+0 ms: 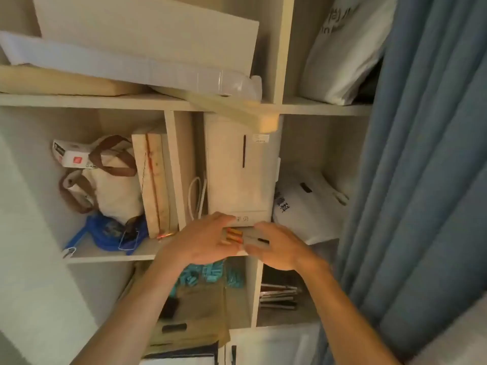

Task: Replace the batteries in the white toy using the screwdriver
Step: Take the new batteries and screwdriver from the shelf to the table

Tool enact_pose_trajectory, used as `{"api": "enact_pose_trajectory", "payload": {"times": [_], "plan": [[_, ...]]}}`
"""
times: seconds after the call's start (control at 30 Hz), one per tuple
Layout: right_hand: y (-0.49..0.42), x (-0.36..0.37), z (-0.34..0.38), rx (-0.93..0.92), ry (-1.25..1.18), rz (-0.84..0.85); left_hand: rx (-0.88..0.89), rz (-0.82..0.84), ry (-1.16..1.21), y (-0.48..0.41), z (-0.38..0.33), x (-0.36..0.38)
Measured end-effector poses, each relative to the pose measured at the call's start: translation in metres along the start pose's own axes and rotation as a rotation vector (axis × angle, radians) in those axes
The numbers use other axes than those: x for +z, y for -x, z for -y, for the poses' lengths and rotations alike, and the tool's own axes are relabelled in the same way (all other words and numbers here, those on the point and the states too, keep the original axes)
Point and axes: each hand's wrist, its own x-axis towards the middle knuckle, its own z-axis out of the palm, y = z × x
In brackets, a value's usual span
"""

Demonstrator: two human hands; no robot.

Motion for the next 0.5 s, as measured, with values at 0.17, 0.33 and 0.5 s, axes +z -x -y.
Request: {"api": "enact_pose_trajectory", "payload": {"times": [0.17, 0.33, 0.5], "plan": [[-0.049, -0.001, -0.005, 0.095, 0.388, 0.066, 0.012, 0.168, -0.124, -0.062, 0.028, 0.023], [-0.073, 0.007, -0.018, 0.142, 0.482, 0.123, 0.048, 0.244, -0.175, -0.093, 0.045, 0.045], [-0.087, 0.012, -0.024, 0.123, 0.493, 0.073, 0.110, 0.186, -0.228, -0.104, 0.053, 0.061]]}}
